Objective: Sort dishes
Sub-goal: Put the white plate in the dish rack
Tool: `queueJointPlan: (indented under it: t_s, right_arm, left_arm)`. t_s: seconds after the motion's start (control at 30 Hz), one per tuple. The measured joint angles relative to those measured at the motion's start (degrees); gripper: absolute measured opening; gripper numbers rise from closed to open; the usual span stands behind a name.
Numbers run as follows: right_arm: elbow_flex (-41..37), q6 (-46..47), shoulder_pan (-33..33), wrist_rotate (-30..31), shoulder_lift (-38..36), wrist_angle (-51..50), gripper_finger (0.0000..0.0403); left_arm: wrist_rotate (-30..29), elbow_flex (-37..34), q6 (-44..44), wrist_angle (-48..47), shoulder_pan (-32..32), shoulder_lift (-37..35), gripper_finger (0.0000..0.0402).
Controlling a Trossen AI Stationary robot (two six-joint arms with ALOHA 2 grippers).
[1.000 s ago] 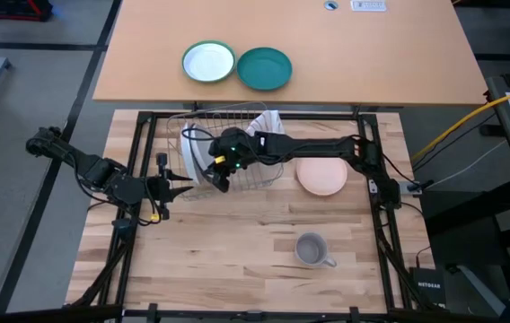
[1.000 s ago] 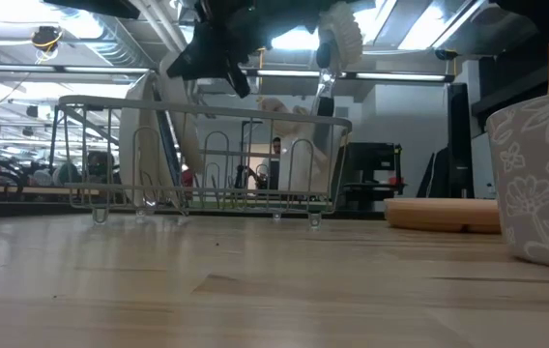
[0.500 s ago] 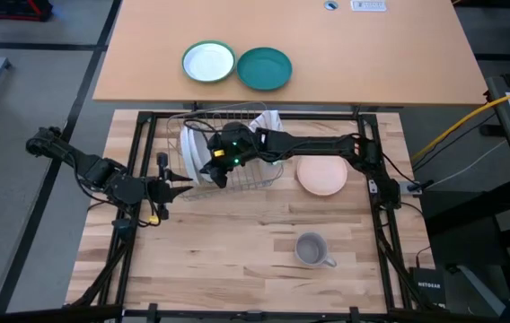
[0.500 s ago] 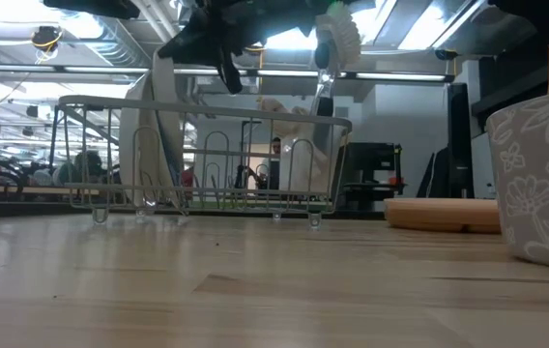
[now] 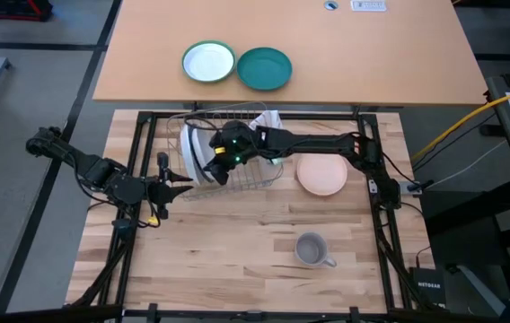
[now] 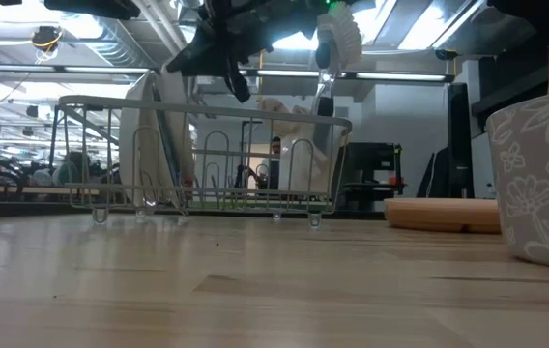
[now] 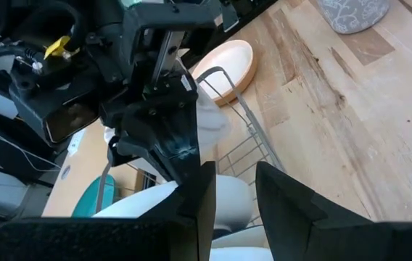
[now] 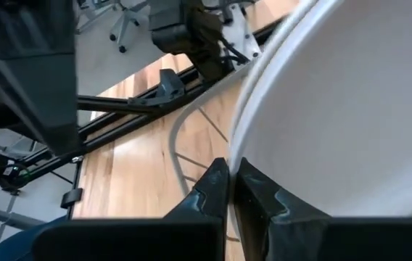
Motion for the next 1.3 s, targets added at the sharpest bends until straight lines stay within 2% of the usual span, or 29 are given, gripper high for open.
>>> queueJointPlan:
  t_s: [0.23,0.53,0.67,1.07,1.3]
  right_arm:
    - [0.0,0.8,-0.4,4.5,0.0,-6.4,0.0017]
    - [0.0,0.5,-0.3,8.6,0.0,-6.8,0.0017]
    - [0.0,-3.1,-0.3,8.9,0.0,-6.7,0.0021]
    - [0.0,-4.5,-0.3,6.6,0.0,-7.2,0.0114]
    - [0.0,-5.6,-0.4,4.3,0.0,-7.2,0.0128]
  left_arm:
    - [0.0,0.0,0.0,0.0,0.0,0.0,0.0090]
    - [0.0,0.0,0.3,0.0,0.0,0.0,0.0090]
    - [0.0,0.0,0.4,0.0,0.0,0.0,0.0090]
    - [0.0,0.0,0.4,0.0,0.0,0.0,0.0090]
    - [0.0,0.0,0.4,0.0,0.0,0.0,0.0090]
